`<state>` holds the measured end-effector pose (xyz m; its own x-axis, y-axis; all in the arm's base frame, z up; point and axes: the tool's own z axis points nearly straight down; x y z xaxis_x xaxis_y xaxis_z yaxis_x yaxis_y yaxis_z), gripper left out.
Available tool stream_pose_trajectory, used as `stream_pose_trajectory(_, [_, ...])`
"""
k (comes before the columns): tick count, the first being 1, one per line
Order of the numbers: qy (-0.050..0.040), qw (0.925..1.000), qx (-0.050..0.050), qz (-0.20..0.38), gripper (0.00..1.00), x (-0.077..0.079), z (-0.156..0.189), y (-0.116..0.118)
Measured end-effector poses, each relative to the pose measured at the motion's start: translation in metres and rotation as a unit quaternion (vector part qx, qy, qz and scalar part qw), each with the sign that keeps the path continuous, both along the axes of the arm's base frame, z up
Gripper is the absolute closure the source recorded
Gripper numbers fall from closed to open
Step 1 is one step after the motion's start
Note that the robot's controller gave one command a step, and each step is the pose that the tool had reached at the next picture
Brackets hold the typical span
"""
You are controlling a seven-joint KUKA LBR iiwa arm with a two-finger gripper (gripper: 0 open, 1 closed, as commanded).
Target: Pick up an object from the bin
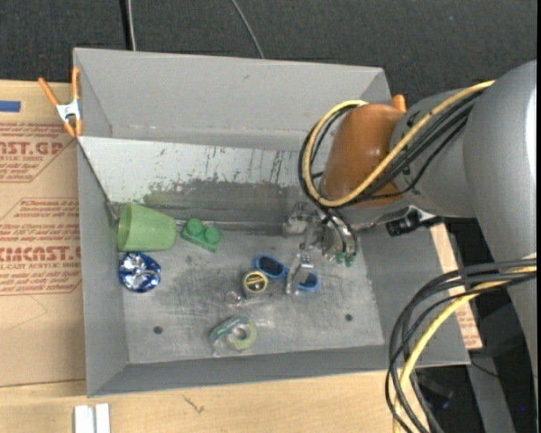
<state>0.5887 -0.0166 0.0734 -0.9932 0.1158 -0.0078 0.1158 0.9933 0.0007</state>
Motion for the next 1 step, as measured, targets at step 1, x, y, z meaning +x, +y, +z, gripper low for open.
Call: stream_pose_trajectory(1, [0.0026, 0.9994, 0.001, -0.034, 0.00, -0.0155, 0.0276, 0.0155])
